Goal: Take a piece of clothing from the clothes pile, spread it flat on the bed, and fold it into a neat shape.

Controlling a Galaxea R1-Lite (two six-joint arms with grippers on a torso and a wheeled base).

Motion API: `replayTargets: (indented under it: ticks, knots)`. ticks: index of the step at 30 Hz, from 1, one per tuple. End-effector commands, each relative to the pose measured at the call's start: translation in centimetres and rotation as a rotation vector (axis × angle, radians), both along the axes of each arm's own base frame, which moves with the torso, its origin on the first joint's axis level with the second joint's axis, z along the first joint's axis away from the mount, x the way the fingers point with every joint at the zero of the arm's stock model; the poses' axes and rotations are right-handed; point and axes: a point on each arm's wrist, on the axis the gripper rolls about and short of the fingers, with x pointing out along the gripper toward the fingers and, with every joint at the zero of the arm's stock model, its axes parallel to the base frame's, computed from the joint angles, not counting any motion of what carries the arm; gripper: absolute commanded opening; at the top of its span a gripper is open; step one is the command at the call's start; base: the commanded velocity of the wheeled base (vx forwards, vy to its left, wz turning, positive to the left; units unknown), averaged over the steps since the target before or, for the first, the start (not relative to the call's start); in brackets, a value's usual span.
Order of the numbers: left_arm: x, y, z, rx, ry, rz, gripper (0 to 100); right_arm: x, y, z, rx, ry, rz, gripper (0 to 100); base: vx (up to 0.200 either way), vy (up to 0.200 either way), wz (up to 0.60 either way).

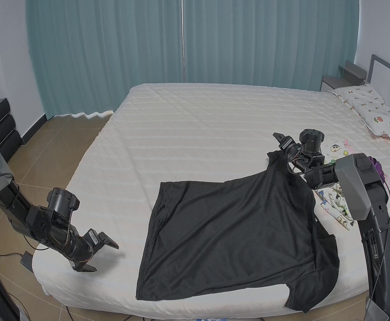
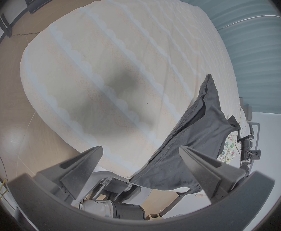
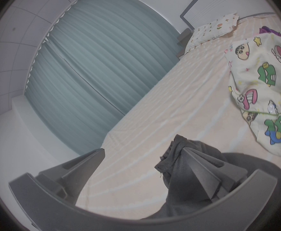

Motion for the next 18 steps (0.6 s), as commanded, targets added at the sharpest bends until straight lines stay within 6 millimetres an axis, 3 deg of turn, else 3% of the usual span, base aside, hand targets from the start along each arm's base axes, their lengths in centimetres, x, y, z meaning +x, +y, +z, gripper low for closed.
replayTargets:
  ticks: [1, 11, 18]
  knots:
    - [0.0, 0.0, 0.0, 0.000, 0.001, 0.001, 100, 0.2, 0.1, -2.0, -0.011, 0.042, -0.004, 100, 0.000, 0.000, 0.00]
    - [0.0, 0.0, 0.0, 0.000, 0.001, 0.001, 100, -1.2, -1.3, -0.7, -0.024, 0.134, -0.020, 100, 0.000, 0.000, 0.00]
    - [0.0, 0.0, -0.1, 0.001, 0.002, -0.001, 100, -4.9, -2.2, 2.0, -0.018, 0.202, -0.004, 100, 0.000, 0.000, 0.00]
